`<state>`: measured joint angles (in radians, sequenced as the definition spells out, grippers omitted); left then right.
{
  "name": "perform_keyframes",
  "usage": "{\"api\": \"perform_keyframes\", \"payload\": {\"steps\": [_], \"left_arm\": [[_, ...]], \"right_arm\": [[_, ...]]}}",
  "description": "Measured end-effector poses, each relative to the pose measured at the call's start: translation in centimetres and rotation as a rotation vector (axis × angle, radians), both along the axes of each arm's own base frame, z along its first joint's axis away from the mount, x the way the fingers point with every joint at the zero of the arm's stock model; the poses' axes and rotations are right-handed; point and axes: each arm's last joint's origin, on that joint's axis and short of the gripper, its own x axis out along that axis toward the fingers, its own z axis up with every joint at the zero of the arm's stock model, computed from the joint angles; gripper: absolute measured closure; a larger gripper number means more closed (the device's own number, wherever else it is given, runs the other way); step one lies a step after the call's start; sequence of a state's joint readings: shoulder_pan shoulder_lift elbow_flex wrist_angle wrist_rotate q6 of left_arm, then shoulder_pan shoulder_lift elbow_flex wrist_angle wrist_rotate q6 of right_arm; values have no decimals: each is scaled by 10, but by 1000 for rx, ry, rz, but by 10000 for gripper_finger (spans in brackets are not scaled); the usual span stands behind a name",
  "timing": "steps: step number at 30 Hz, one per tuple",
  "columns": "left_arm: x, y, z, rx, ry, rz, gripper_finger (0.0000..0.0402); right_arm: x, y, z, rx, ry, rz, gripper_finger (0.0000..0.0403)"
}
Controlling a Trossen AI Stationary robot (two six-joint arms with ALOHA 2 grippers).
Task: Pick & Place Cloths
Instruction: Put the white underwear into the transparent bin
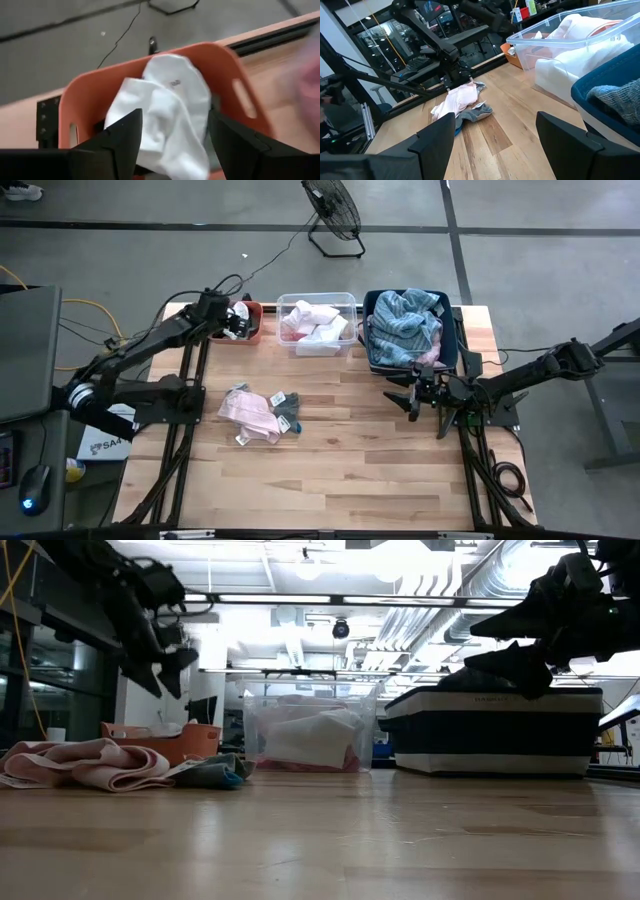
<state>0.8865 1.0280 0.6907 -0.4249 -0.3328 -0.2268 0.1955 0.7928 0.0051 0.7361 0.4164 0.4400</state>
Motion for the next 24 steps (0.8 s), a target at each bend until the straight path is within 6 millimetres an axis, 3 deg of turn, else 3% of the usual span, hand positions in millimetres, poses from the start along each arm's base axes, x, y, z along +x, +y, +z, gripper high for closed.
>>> {"api": "perform_keyframes", "payload": {"steps": [6,15,24], "left_arm": [[-2,-37,10,-38,38,-137,179],[0,-103,4,-306,18,-363,179],[4,-146,-1,-461,4,-402,179]], "right_arm": [[0,0,0,0,0,0,133],[0,0,0,0,0,0,133],[0,0,0,0,0,0,133]]}}
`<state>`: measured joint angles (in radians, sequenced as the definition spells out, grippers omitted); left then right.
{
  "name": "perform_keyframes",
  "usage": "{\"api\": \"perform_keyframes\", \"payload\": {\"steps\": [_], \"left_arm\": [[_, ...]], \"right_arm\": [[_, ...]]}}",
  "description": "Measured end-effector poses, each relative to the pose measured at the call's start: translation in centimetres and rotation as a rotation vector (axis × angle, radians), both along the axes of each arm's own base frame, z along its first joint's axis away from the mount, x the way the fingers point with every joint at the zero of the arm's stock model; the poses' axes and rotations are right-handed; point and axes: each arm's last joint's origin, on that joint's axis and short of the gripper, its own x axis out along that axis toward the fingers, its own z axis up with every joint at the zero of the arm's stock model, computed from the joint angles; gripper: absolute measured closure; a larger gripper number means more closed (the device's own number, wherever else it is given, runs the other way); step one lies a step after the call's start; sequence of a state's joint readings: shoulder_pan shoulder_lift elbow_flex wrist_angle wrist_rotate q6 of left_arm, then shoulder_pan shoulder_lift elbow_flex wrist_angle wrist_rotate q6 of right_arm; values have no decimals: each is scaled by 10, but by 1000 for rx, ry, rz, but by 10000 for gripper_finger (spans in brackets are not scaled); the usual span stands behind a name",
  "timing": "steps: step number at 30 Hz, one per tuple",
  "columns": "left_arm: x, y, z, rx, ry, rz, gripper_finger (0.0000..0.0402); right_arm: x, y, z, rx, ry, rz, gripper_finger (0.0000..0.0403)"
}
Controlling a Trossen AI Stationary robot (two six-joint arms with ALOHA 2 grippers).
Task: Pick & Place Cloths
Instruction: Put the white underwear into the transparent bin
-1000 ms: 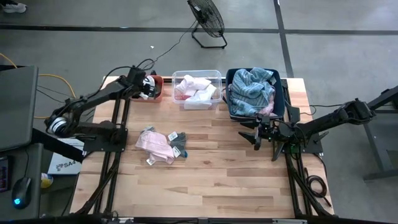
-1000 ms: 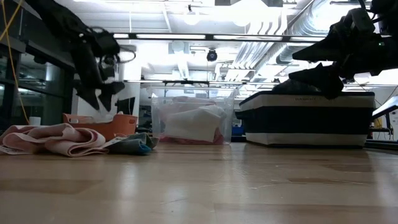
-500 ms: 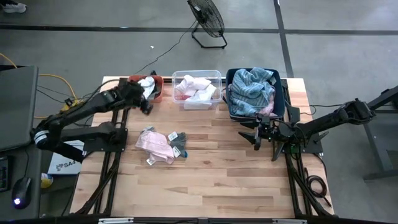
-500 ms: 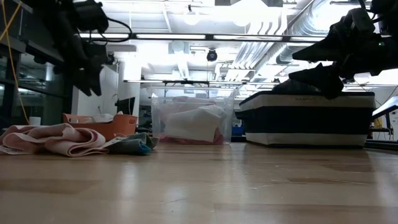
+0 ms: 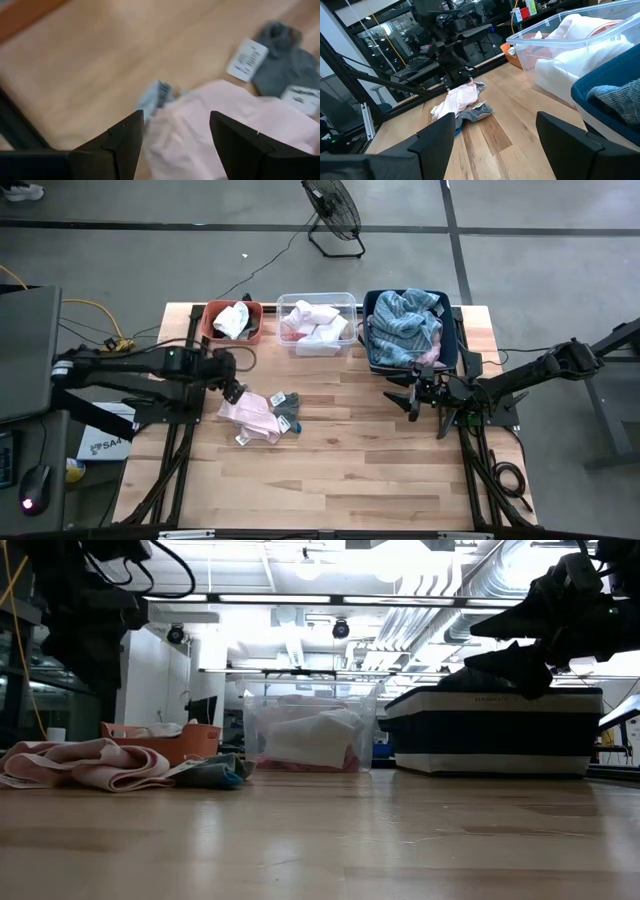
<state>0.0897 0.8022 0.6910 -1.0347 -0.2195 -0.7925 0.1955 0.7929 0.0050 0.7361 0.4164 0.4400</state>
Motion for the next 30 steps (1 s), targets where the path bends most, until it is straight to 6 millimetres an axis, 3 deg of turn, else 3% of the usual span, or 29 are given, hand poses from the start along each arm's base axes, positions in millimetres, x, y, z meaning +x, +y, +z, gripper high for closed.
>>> {"api": "perform_keyframes", "payload": {"steps": [5,16,30], "left_arm": [[0,-17,-4,-49,-10,-9,179],[-3,-44,-49,-211,-23,2,179],[-11,-43,-80,-197,3,81,195]], "right_arm": [[0,0,0,0,0,0,133],[0,0,0,0,0,0,133],[0,0,0,0,0,0,133]]}}
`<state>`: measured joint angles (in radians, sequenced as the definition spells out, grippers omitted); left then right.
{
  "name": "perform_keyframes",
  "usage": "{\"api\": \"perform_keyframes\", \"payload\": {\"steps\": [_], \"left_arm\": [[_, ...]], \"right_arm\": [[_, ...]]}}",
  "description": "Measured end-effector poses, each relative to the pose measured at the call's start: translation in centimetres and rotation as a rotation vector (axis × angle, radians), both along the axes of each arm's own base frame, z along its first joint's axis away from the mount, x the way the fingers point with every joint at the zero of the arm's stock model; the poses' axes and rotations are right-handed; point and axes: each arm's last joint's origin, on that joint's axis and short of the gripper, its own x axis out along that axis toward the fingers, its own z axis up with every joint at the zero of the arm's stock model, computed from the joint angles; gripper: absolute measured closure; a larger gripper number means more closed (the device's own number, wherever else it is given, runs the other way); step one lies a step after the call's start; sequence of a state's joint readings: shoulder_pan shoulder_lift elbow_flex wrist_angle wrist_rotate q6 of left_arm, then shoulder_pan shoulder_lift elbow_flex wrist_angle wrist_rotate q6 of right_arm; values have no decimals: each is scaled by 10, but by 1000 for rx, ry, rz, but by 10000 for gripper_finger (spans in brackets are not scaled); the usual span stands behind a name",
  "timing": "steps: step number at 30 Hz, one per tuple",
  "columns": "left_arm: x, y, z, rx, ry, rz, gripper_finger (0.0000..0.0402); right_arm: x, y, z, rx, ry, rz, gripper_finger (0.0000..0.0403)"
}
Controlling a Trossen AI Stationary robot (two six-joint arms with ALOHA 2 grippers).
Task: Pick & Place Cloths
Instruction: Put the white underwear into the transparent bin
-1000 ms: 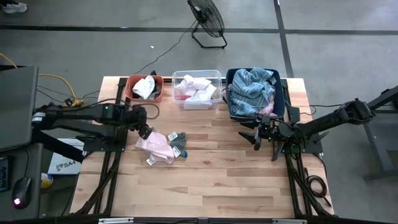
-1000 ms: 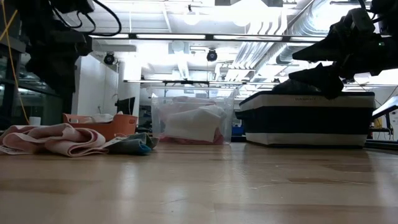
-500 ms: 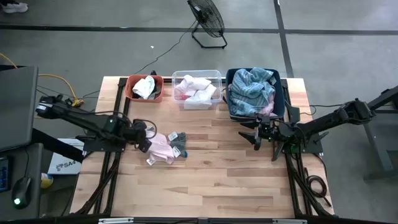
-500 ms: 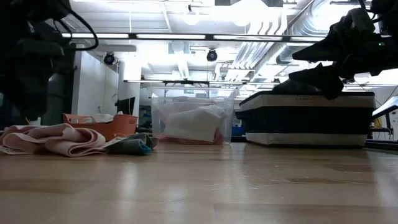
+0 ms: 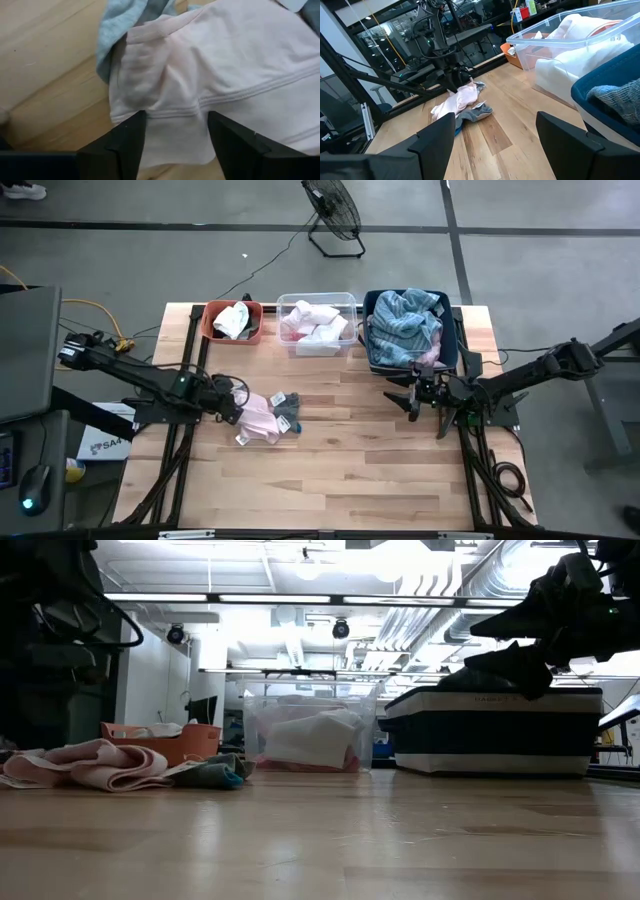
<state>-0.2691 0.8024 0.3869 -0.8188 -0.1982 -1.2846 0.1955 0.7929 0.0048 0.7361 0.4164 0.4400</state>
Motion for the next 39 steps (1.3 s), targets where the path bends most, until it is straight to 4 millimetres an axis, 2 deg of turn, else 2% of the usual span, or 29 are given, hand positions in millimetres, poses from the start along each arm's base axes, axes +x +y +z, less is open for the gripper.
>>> {"api": "perform_keyframes", "payload": {"steps": [4,11,14,17,22,30,39], "left_arm": [[-2,1,-4,4,14,0,250],[-2,1,-7,15,19,-31,387],[-2,1,-5,20,19,-49,393],[2,-1,4,20,-13,-78,398],[15,-3,38,75,-126,-155,399],[28,-3,92,257,-278,-256,400],[54,-6,143,556,-442,-415,401]], "right_arm": [[0,0,0,0,0,0,133],[0,0,0,0,0,0,133],[0,0,0,0,0,0,133],[0,0,0,0,0,0,133],[0,0,0,0,0,0,133],[0,0,0,0,0,0,133],[0,0,0,0,0,0,133]]}}
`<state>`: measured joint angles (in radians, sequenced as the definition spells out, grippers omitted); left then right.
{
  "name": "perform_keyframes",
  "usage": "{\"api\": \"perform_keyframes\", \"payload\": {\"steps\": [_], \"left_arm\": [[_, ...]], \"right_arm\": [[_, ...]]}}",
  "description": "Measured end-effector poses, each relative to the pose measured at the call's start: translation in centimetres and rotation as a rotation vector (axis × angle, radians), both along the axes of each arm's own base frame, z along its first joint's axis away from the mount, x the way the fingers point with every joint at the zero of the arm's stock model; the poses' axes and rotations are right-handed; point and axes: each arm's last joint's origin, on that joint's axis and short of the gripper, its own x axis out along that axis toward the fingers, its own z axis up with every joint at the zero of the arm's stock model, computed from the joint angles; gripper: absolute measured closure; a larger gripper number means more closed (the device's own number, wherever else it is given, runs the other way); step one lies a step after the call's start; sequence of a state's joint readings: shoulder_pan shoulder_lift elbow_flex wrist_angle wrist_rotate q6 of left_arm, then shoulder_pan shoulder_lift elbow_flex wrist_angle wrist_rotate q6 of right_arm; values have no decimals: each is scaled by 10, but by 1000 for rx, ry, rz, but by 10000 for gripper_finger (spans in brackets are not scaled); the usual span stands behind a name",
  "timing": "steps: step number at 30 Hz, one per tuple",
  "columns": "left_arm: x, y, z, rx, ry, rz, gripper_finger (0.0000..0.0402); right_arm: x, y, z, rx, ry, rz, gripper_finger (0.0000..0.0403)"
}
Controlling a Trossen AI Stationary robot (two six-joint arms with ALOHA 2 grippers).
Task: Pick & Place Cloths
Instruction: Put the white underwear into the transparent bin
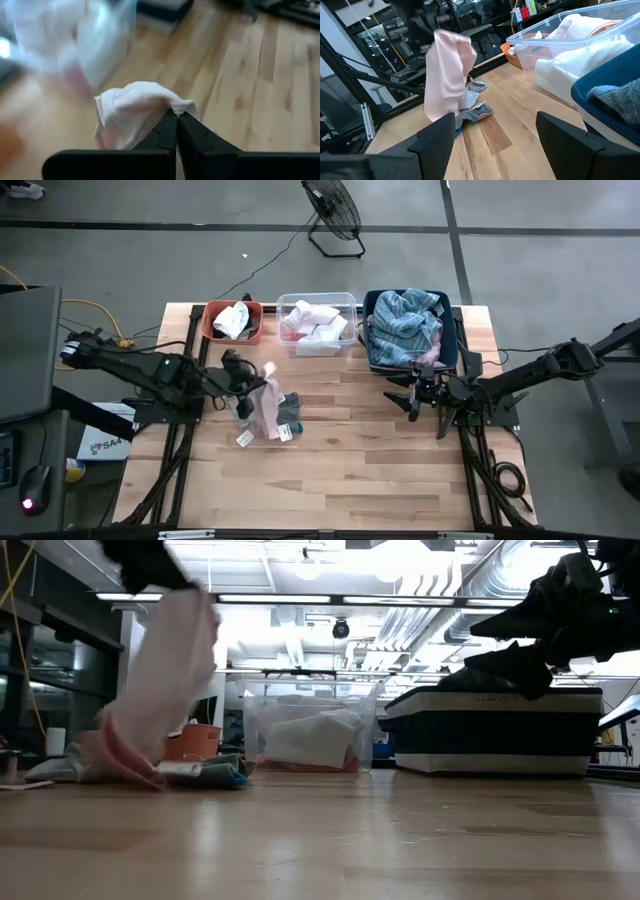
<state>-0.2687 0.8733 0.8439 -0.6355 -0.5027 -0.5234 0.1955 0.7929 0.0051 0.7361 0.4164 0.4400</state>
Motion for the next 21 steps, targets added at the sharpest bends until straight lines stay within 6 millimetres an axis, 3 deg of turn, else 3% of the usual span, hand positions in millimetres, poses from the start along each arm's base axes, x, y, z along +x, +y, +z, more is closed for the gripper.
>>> {"api": "perform_keyframes", "payload": {"steps": [11,21], "left_arm": [[31,-3,61,501,-72,-25,401],[50,10,105,908,42,217,402]], "right_arm": [[0,0,0,0,0,0,133],[0,0,0,0,0,0,133]]}}
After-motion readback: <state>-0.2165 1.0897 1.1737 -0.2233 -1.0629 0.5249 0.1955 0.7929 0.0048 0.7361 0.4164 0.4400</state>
